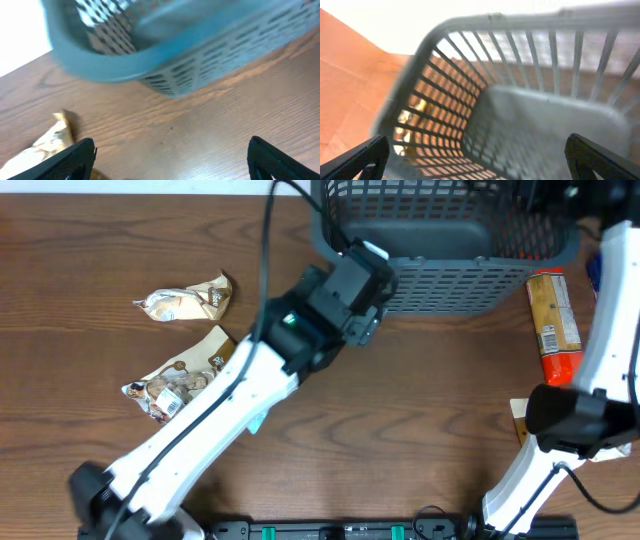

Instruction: Pack container

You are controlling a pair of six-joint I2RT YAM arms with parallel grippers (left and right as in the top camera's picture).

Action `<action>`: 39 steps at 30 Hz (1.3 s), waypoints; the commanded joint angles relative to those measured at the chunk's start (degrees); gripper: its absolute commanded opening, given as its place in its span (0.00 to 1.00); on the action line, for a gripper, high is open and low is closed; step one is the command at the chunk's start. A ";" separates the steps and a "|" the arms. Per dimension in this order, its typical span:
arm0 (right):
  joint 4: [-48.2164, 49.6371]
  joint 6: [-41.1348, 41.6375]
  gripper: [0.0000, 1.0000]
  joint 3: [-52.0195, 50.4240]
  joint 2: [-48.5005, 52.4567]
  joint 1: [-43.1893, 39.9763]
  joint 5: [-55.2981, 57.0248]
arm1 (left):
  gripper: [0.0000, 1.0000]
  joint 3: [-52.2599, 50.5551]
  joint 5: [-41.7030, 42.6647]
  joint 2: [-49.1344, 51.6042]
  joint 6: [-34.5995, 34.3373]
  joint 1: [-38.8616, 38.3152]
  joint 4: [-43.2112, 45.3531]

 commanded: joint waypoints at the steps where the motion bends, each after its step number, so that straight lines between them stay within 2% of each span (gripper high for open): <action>1: -2.95 1.31 0.99 11.21 -0.74 -2.78 -0.26 | 0.87 0.24 -5.33 -6.80 0.35 0.33 -1.60; 4: -9.31 1.27 0.99 20.22 -0.92 -5.92 8.63 | 0.87 0.24 -9.14 -10.64 0.35 0.33 -4.17; 8: -19.52 -1.07 0.99 27.21 -1.92 -11.02 22.23 | 0.98 0.24 -14.12 -14.47 0.37 0.48 -8.98; 11: -26.43 -6.05 0.99 27.93 -2.84 -14.97 25.27 | 0.99 0.24 -15.32 -16.24 0.35 0.48 -12.15; 15: -26.40 -6.88 0.99 24.63 -3.32 -18.91 28.17 | 0.99 0.24 -15.32 -17.31 0.35 0.48 -14.84; 19: -26.38 -8.02 0.99 18.56 -3.32 -21.77 32.35 | 0.99 0.24 -15.37 -17.38 0.63 0.48 -16.44; 26: -23.34 -15.06 0.99 0.00 -3.30 -25.31 33.88 | 0.98 0.22 -15.61 -17.38 3.37 0.48 -21.24; 28: -21.11 -15.04 0.84 -5.90 -3.30 -25.99 37.68 | 0.98 0.22 -15.58 -17.38 3.37 0.48 -22.71; 29: -20.26 -15.04 0.83 -8.70 -3.30 -26.25 39.63 | 0.99 0.22 -15.61 -17.38 3.37 0.48 -23.37; 30: -19.39 -15.06 0.99 -10.99 -3.30 -26.38 41.27 | 0.99 0.22 -15.61 -17.38 3.37 0.48 -23.82; 39: -8.66 -16.33 0.99 -26.05 -3.30 -26.40 41.77 | 0.99 0.22 -18.21 -17.38 3.34 0.48 -24.26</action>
